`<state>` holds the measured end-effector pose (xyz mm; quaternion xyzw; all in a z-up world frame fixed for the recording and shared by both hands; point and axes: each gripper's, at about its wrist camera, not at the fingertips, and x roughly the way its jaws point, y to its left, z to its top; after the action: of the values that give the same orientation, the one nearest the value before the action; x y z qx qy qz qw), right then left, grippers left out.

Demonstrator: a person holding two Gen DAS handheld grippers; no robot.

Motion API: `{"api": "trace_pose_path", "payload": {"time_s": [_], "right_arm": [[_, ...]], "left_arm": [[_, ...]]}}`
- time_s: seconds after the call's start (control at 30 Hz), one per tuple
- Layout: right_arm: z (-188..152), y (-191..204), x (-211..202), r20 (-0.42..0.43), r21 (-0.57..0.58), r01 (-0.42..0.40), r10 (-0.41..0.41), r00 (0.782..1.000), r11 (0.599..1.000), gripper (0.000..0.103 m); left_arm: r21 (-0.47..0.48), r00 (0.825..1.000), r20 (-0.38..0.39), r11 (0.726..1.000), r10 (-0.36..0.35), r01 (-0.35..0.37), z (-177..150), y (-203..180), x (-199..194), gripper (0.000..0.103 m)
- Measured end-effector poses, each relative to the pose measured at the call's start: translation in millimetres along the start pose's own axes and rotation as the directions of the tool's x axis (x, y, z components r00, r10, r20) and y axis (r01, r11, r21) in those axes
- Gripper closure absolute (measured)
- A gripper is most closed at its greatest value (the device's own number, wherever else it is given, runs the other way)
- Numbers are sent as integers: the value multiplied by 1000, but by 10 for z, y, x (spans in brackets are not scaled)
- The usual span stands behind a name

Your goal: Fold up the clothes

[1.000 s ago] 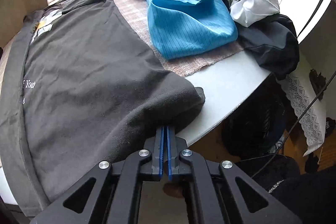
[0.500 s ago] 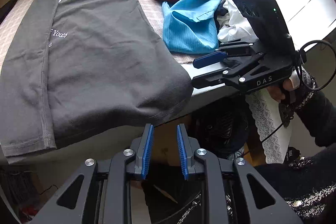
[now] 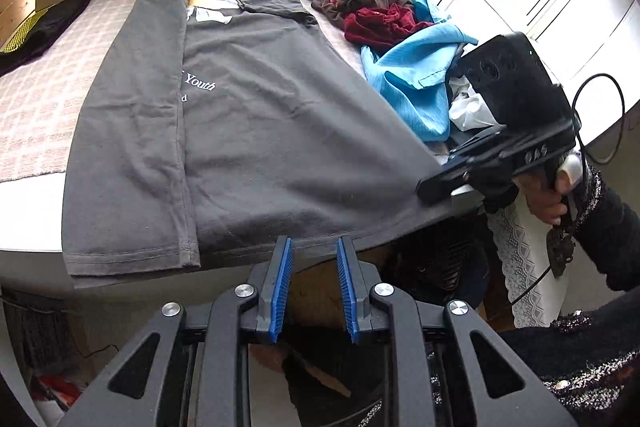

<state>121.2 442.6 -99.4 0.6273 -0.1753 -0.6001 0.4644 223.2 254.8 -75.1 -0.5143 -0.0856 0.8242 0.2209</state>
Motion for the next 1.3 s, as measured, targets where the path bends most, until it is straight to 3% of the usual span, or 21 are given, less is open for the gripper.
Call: {"api": "trace_pose_path", "payload": {"time_s": [0.03,0.07,0.13,0.2,0.23,0.37,0.47,0.57,0.63,0.77,0.83,1.0,1.13,1.3], "right_arm": [[13,-109,-124,21,82,-99,98,995,992,95],[1,-212,-180,20,136,-102,100,995,985,95],[-60,-411,-197,-28,199,34,-29,999,979,85],[-120,-547,-140,-121,221,237,-215,969,946,71],[-141,-558,-142,-132,214,271,-247,960,938,71],[-164,-453,-410,-20,206,270,-272,962,940,70],[-91,-343,-541,64,179,254,-269,961,950,57],[-47,-162,-346,81,61,340,-344,935,939,55],[-97,-134,-119,51,-26,430,-429,902,902,55],[-216,-214,263,0,-137,518,-523,853,845,55],[-256,-191,394,12,-188,553,-561,828,812,55],[-325,-35,534,59,-270,564,-571,819,781,55],[-368,52,702,75,-334,617,-633,771,712,55],[-366,99,741,102,-360,632,-644,758,687,55]], "left_arm": [[3,1000,1,1000,-2,2,-2,-4,-9,82],[10,1000,-2,1000,0,0,-8,-20,10,82],[32,1000,-16,999,7,-7,-25,-68,75,82],[65,999,-34,998,12,-9,-49,-157,162,82],[87,999,-42,996,13,-9,-58,-224,220,82],[207,998,-55,978,14,-2,-41,-595,521,77],[269,997,-83,963,3,20,-50,-738,699,77],[202,996,-85,979,-12,29,-108,-542,631,77],[125,997,-76,992,15,-5,-176,-277,510,77],[4,992,-37,993,119,-118,-257,257,197,77],[-81,986,1,983,167,-166,-220,572,-16,77],[-270,953,31,921,301,-282,-133,1411,-283,77],[-270,938,-24,902,345,-338,-5,1749,-87,76],[-206,915,-73,891,398,-404,50,1755,124,73]]}}
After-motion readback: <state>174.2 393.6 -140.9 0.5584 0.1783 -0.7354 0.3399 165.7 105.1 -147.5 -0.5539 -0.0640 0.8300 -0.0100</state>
